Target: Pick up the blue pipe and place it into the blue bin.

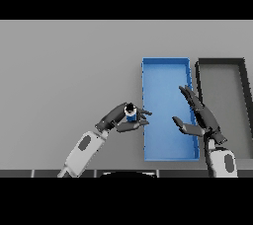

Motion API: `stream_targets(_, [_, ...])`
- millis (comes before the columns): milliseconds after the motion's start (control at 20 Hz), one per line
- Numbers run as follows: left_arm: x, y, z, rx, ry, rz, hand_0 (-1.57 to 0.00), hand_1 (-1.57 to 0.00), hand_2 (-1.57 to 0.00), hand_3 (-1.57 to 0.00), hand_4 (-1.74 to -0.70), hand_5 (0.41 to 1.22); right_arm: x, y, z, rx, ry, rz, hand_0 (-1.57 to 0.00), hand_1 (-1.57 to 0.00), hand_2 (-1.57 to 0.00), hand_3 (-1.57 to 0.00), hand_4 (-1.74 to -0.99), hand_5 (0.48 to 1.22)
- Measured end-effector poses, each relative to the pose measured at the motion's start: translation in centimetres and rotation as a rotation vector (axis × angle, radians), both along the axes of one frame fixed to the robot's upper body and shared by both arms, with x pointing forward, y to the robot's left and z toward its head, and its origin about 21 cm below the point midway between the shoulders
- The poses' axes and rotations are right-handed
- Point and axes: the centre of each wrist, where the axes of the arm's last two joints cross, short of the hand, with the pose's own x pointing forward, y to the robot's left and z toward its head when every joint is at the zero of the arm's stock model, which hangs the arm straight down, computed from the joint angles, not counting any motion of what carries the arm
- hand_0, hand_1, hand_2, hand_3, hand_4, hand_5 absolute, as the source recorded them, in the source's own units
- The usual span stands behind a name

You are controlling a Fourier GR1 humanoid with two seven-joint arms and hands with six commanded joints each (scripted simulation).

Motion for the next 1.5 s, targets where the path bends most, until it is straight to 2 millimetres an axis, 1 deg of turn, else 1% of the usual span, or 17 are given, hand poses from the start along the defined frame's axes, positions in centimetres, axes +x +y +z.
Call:
stream_targets(100, [-0.5, 0.1, -0.2, -0.013, -0.005, -0.008, -1.57, -1.57, -1.57, -1.57, -1.47, 1.221, 0.7, 0.6, 2.4, -0.016, 0.002, 0.127, 0.00, -0.01, -0.11, 0.00, -1.247, 0.568])
stream_targets(150, [-0.3, 0.5, -0.2, -0.003, -0.010, -0.002, -1.57, -1.57, -1.57, -1.57, -1.47, 1.221, 1.1, 1.3, 3.7, -0.024, -0.005, 0.182, 0.00, -0.01, -0.10, 0.00, -1.255, 0.560])
stream_targets(250, [-0.2, 0.1, 0.2, 0.006, -0.013, -0.004, -1.57, -1.57, -1.57, -1.57, -1.47, 1.221, 1.7, 2.4, 5.1, -0.074, -0.010, 0.254, 0.00, -0.01, -0.09, 0.00, -1.270, 0.558])
stream_targets(400, [0.3, 0.4, 0.0, 0.033, -0.006, 0.012, -1.57, -1.57, -1.57, -1.57, -1.47, 1.221, 2.2, 4.4, 7.0, -0.163, -0.047, 0.355, 0.00, 0.00, -0.05, 0.00, -1.296, 0.556])
stream_targets(500, [0.4, 0.0, 0.1, 0.024, -0.019, 0.002, -1.57, -1.57, -1.57, -1.57, -1.47, 1.221, 2.6, 6.3, 7.8, -0.180, -0.076, 0.417, 0.00, 0.00, -0.04, 0.00, -1.302, 0.559])
stream_targets(600, [0.4, 0.1, 0.1, 0.016, -0.015, 0.001, -1.57, -1.57, -1.57, -1.57, -1.47, 1.221, 3.3, 7.4, 8.3, -0.199, -0.054, 0.469, 0.00, 0.00, -0.04, 0.00, -1.294, 0.560])
stream_targets(800, [0.7, 0.6, -0.2, 0.006, -0.018, -0.015, -1.57, -1.57, -1.57, -1.57, -1.46, 1.221, 4.2, 9.7, 9.0, -0.225, -0.058, 0.565, 0.00, 0.00, -0.05, 0.00, -1.242, 0.551])
stream_targets(850, [0.7, 0.8, -0.2, -0.002, -0.013, -0.026, -1.57, -1.57, -1.57, -1.57, -1.47, 1.221, 4.0, 10.3, 9.2, -0.236, -0.071, 0.592, 0.00, -0.01, -0.06, 0.00, -1.232, 0.545])
stream_targets(950, [0.7, 0.5, -0.2, 0.000, 0.023, -0.040, -1.57, -1.57, -1.57, -1.57, -1.47, 1.221, 4.8, 11.0, 10.0, -0.261, -0.074, 0.596, -0.01, -0.02, -0.07, 0.00, -1.209, 0.534])
stream_targets(1050, [0.7, 0.7, -0.3, 0.014, 0.019, -0.025, -1.57, -1.57, -1.57, -1.57, -1.47, 1.221, 5.4, 12.4, 10.1, -0.285, -0.053, 0.619, -0.02, -0.03, -0.08, 0.00, -1.186, 0.521])
stream_targets(1150, [0.5, 0.6, 0.0, 0.021, 0.004, -0.020, -1.57, -1.57, -1.57, -1.57, -1.47, 1.221, 6.2, 13.2, 10.2, -0.306, -0.054, 0.635, -0.03, -0.06, -0.11, -0.01, -1.192, 0.507])
stream_targets(1200, [0.7, 0.7, -0.1, 0.031, 0.003, -0.020, -1.57, -1.57, -1.57, -1.57, -1.47, 1.221, 6.4, 13.6, 10.2, -0.308, -0.055, 0.645, -0.07, -0.11, -0.17, -0.04, -1.204, 0.497])
stream_targets(1250, [0.7, 0.6, -0.2, 0.046, 0.012, -0.013, -1.57, -1.57, -1.57, -1.57, -1.46, 1.221, 6.6, 14.1, 10.1, -0.319, -0.049, 0.655, -0.17, -0.22, -0.26, -0.13, -1.233, 0.487])
stream_targets(1350, [0.6, 1.0, -0.6, 0.031, 0.014, -0.017, -1.57, -1.57, -1.57, -1.57, -1.56, 1.221, 6.9, 15.2, 10.1, -0.333, -0.052, 0.687, -0.51, -0.53, -0.54, -0.40, -1.331, 0.489])
stream_targets(1400, [0.6, 0.7, -0.3, 0.044, 0.035, -0.013, -1.57, -1.57, -1.57, -1.57, -1.59, 1.221, 6.9, 15.3, 9.9, -0.322, -0.065, 0.698, -0.70, -0.70, -0.74, -0.60, -1.406, 0.500])
stream_targets(1450, [0.5, 0.5, -0.2, 0.052, 0.034, -0.019, -1.57, -1.57, -1.57, -1.57, -1.62, 1.221, 7.0, 15.5, 9.9, -0.319, -0.069, 0.704, -0.88, -0.88, -0.91, -0.76, -1.467, 0.518])
stream_targets(1500, [0.6, 0.6, 0.2, 0.063, 0.031, -0.003, -1.57, -1.57, -1.57, -1.57, -1.64, 1.221, 7.1, 15.7, 10.0, -0.315, -0.069, 0.698, -1.01, -1.02, -1.04, -0.87, -1.514, 0.550])
